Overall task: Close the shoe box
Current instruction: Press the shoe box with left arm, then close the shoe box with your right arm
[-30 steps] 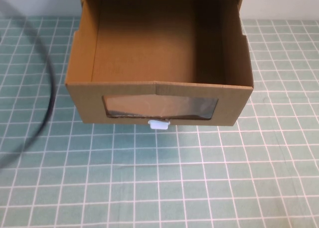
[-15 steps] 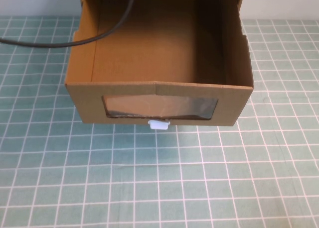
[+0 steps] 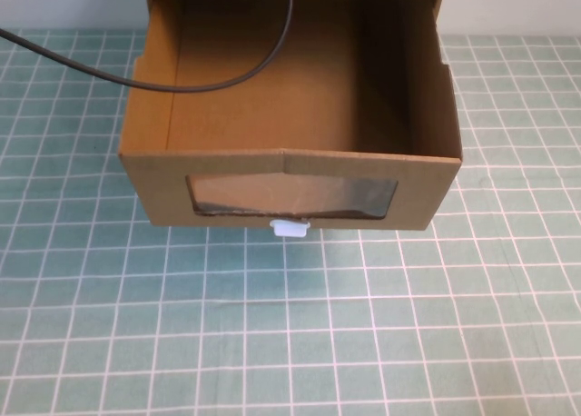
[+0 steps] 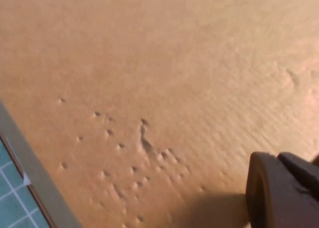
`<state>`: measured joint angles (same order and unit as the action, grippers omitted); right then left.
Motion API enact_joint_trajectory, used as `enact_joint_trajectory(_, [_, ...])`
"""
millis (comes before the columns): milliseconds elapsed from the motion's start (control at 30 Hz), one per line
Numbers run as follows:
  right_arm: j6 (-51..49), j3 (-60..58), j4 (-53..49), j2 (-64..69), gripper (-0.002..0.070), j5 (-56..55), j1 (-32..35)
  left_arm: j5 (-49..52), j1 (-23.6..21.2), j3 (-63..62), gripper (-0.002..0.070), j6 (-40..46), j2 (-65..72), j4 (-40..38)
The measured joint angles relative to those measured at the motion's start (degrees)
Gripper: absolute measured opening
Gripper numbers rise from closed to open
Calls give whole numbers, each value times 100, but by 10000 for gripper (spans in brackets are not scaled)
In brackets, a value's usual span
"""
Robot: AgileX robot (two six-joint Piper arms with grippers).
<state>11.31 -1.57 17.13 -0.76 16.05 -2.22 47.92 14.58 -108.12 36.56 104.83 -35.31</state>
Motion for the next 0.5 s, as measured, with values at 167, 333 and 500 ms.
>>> enact_joint_trajectory(167, [0, 0, 1833, 0, -11, -497, 0, -59, 0, -15, -5, 40, 58, -49])
enact_joint_trajectory(333, [0, 0, 2568, 0, -11, -883, 0, -59, 0, -15, -5, 54, 58, -62])
enact_joint_trajectory(500, [0, 0, 3464, 0, -12, -1147, 0, -59, 0, -15, -5, 69, 58, -62])
